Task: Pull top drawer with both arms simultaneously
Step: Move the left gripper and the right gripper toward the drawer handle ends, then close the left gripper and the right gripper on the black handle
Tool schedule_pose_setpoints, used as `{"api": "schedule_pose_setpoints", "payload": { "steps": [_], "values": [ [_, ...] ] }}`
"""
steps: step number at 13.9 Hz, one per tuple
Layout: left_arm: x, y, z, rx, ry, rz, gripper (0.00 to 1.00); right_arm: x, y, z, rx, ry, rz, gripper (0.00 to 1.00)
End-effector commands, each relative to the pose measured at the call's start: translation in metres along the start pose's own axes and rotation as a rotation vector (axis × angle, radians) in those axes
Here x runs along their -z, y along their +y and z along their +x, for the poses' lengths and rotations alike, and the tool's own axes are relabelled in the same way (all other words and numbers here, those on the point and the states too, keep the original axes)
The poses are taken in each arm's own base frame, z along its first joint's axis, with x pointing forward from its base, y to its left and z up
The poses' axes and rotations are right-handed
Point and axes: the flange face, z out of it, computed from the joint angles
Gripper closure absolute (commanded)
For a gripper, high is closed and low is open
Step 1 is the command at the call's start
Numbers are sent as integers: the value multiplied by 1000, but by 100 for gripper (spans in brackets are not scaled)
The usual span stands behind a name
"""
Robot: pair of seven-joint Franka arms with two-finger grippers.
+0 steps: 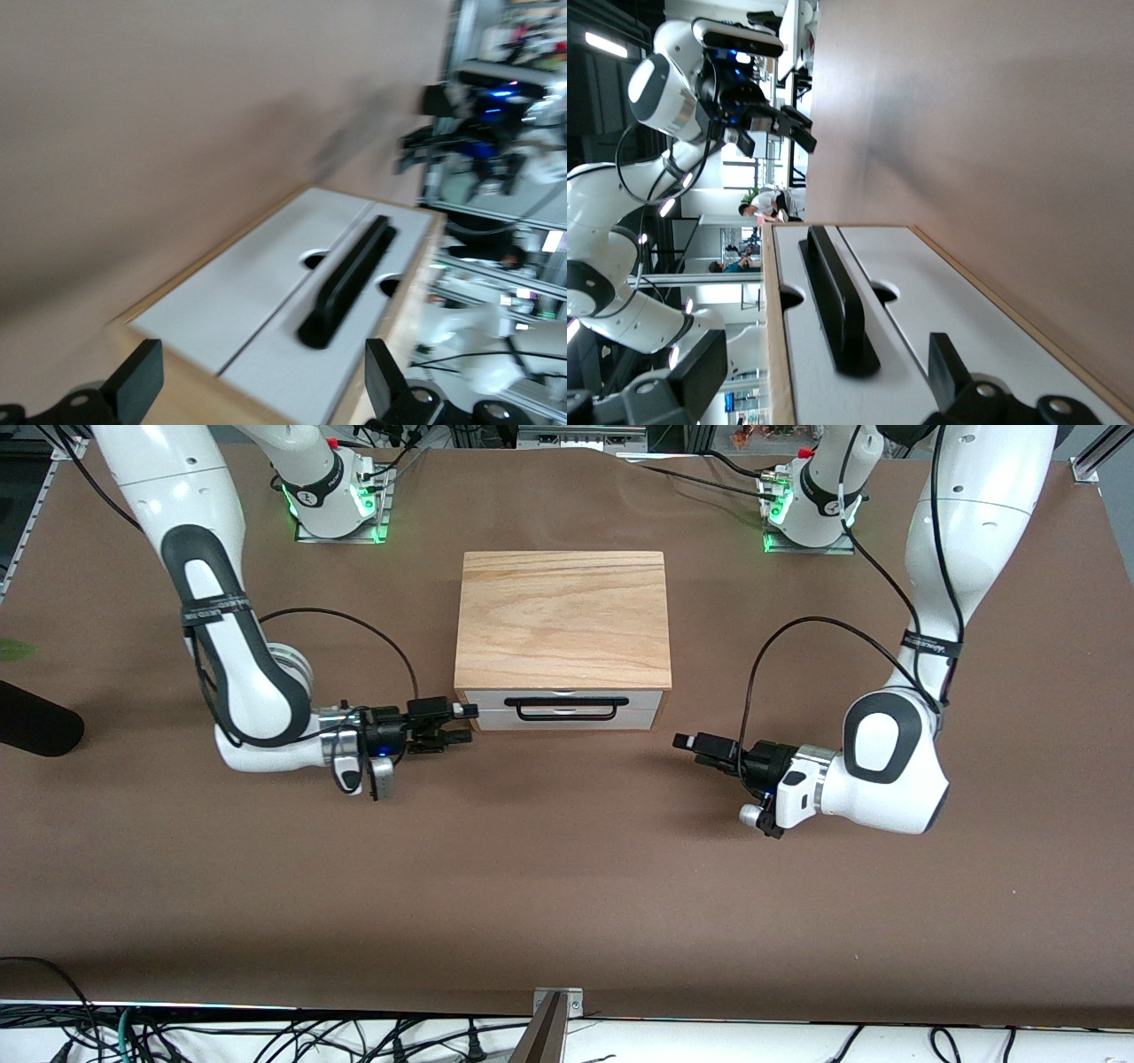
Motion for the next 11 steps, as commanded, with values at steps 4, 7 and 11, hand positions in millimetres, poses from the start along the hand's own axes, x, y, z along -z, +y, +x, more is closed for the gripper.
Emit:
{"api": "schedule_pose_setpoints", "payload": {
  "steps": [4, 7, 11],
  "values": [
    [-55, -47, -42, -90, 134, -248, 0, -40, 6, -11, 8, 16, 38, 8],
    [-91, -50, -51, -102, 210, -305, 0, -41, 13, -15, -4, 15, 41, 13],
    [-115, -38, -52, -104, 245, -341, 0, -48, 24, -19, 26, 12, 59, 21]
  ]
}}
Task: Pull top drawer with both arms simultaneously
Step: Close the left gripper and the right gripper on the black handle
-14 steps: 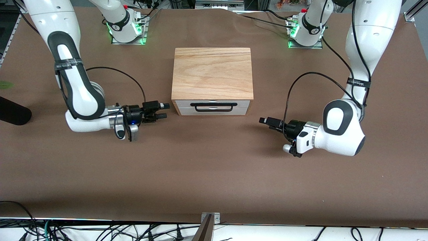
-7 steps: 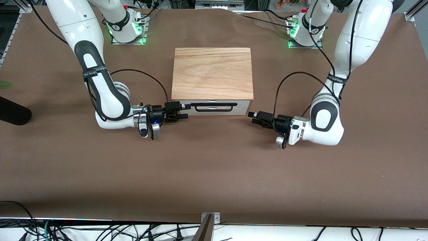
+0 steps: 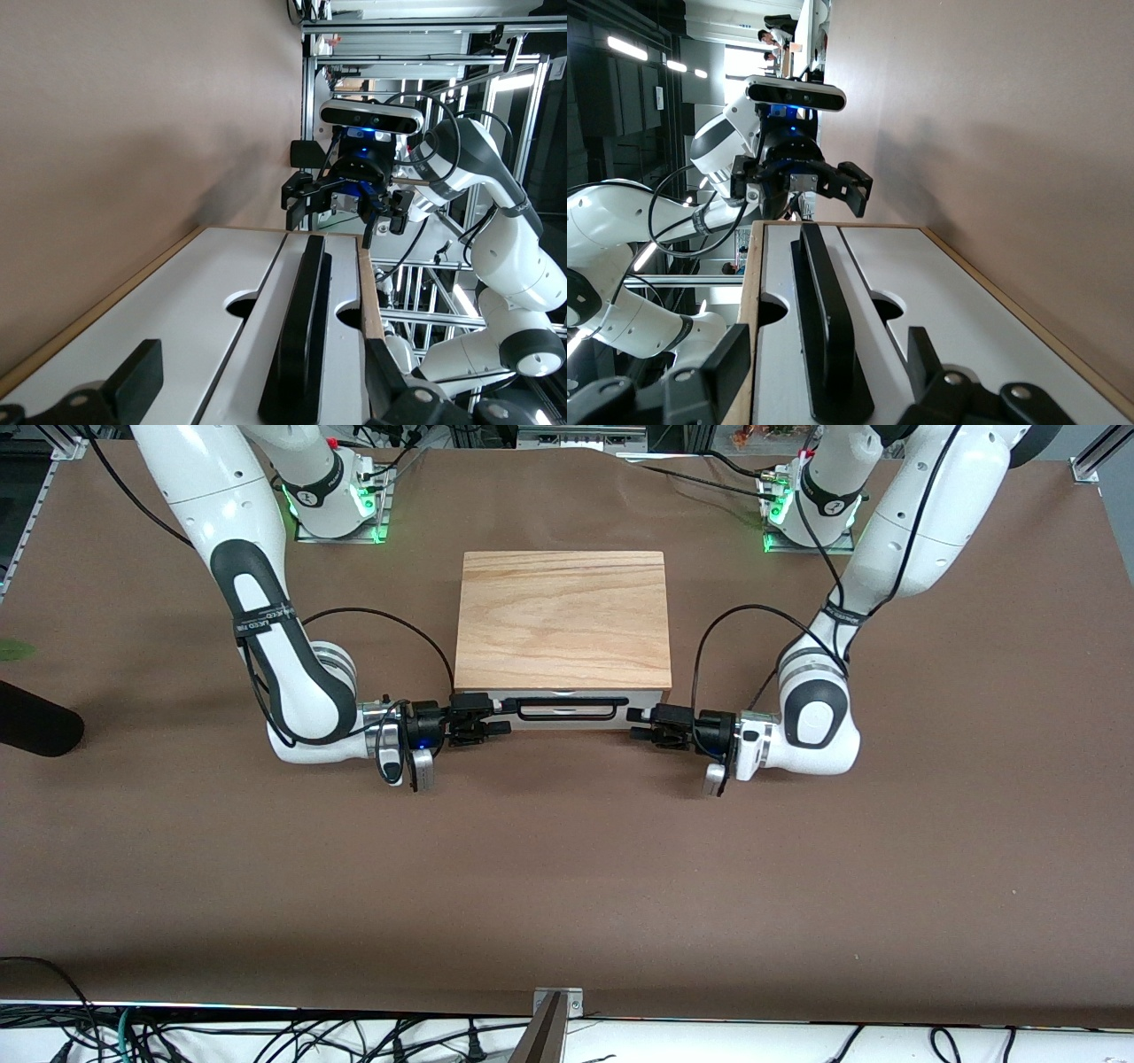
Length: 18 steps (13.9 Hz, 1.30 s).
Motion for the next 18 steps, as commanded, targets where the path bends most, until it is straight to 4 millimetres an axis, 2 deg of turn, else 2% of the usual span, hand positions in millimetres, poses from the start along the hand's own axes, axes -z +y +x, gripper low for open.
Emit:
{"api": "schedule_pose_setpoints", "payload": {
  "steps": [1, 2, 4, 6, 8, 9, 10, 13, 14, 15, 16, 18],
  "values": [
    [-7, 8, -9, -41, 46, -15, 0, -6, 12, -7, 36, 7, 22, 24],
    [-10, 8, -10, -43, 50, -10, 0, -7, 12, -8, 44, 4, 29, 28],
    [-15, 10, -10, -43, 52, -8, 3, -7, 12, -7, 45, 3, 31, 47],
    [-16, 10, -10, -43, 53, -6, 14, -11, 12, -7, 47, -3, 33, 47],
    [-16, 11, -10, -45, 53, -6, 29, -13, 12, -7, 47, -6, 33, 47],
    [-16, 11, -10, -48, 49, -9, 43, -15, 11, -7, 48, -8, 35, 47],
    [-17, 12, -11, -53, 47, -11, 48, -16, 10, -7, 51, -8, 35, 47],
    [-18, 11, -11, -53, 46, -14, 60, -16, 10, -7, 53, -8, 35, 75],
    [-19, 11, -13, -50, 43, -16, 61, -16, 11, -7, 49, -7, 34, 86],
    [-21, 11, -14, -49, 41, -18, 63, -16, 12, -7, 49, -8, 36, 87],
    [-22, 12, -14, -49, 39, -21, 69, -17, 14, -7, 45, -6, 37, 88],
    [-25, 13, -15, -53, 33, -27, 73, -16, 14, -6, 42, 3, 42, 91]
  ]
}}
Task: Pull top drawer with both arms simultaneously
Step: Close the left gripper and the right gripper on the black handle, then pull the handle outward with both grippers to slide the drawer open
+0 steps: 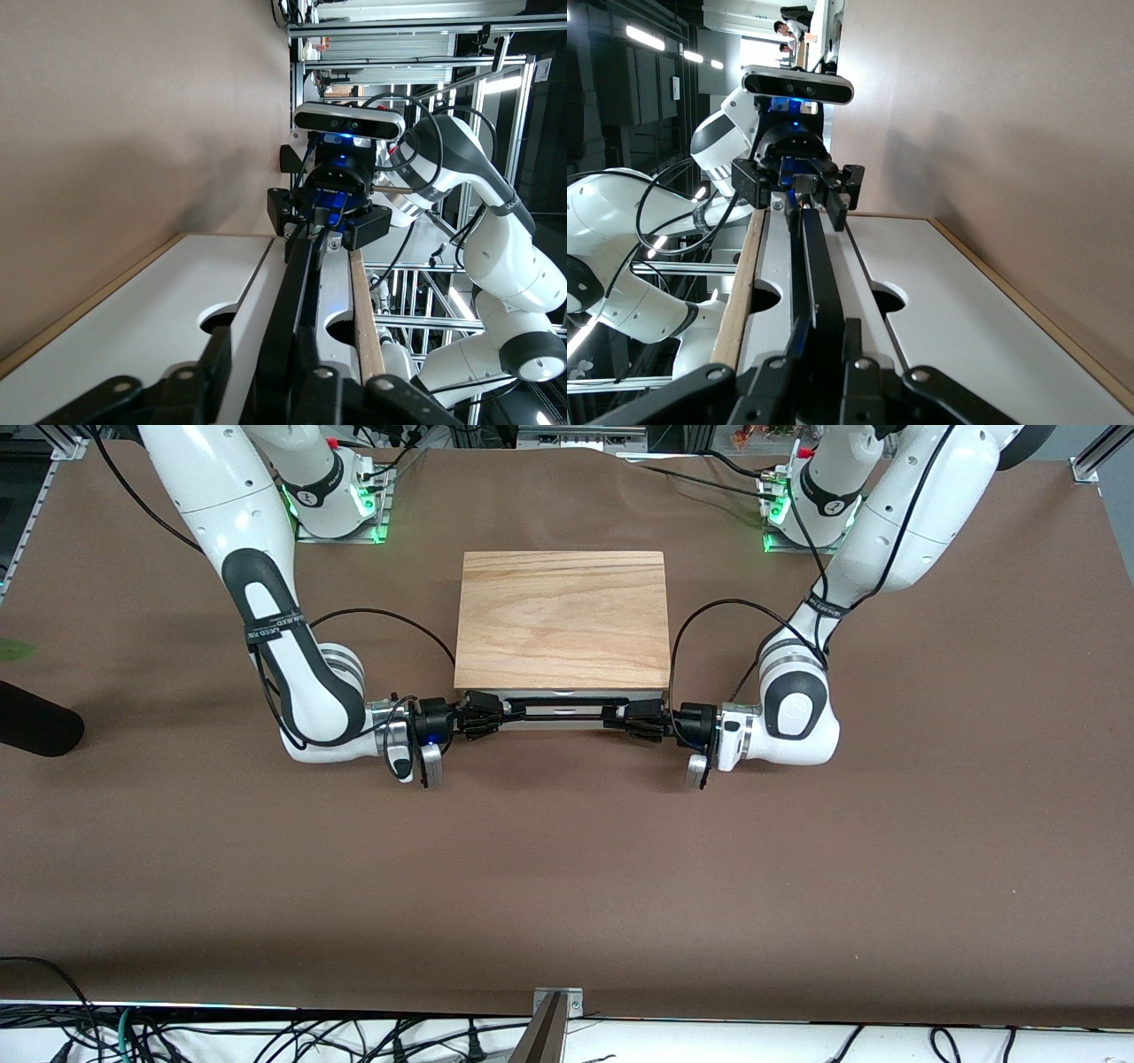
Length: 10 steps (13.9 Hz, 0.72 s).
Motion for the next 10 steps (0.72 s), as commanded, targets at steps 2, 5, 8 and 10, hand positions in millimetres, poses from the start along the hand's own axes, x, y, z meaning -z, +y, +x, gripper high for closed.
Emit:
{"api": "schedule_pose_setpoints", "payload": {
  "steps": [2, 5, 8, 10],
  "values": [
    [-1, 8, -8, -28, 24, -13, 81, -1, 0, 6, 38, 20, 5, 93],
    [-1, 9, -9, -28, 21, -15, 97, -1, -4, 10, 48, 23, 6, 98],
    [-1, 8, -8, -28, 21, -15, 100, 0, -6, 12, 48, 25, 7, 98],
    [-1, 9, -8, -30, 22, -15, 100, 4, -11, 20, 57, 34, 9, 98]
  ]
}}
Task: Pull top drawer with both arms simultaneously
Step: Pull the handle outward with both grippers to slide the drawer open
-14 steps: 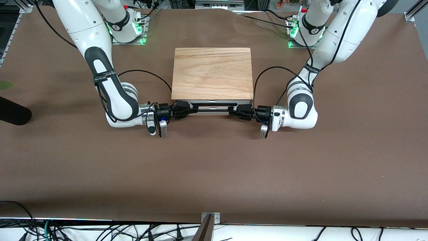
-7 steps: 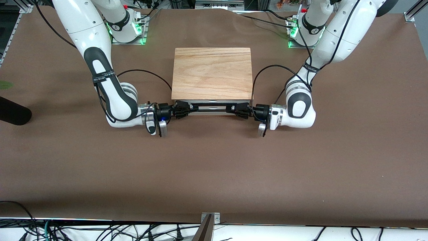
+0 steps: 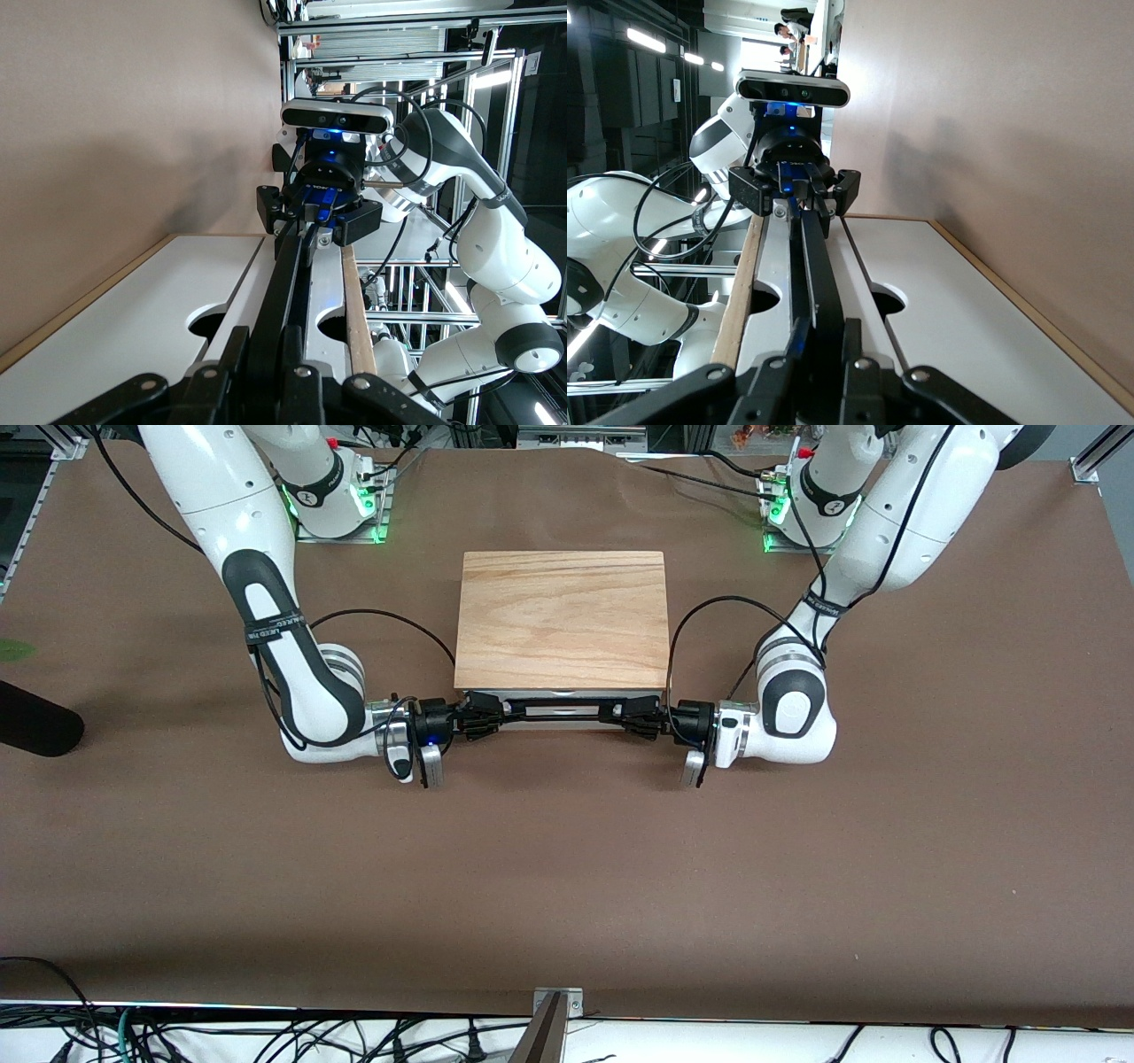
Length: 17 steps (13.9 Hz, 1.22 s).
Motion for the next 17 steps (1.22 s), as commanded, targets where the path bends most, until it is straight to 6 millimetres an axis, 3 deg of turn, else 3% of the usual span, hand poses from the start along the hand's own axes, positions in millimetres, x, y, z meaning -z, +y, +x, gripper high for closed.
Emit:
{"api": "schedule_pose_setpoints", "payload": {
  "steps": [1, 7, 14, 17],
  "values": [
    [1, 7, -6, -4, 21, -3, 100, 6, -10, 23, 60, 37, 9, 98],
    [6, 14, 12, -23, 35, -2, 100, 18, -10, 57, 105, 72, 14, 98],
    [16, 19, 71, 6, 48, 7, 100, 27, -17, 97, 83, 108, 18, 98],
    [30, 24, 100, 42, 27, 57, 100, 28, -11, 112, 96, 136, 32, 98]
  ]
}}
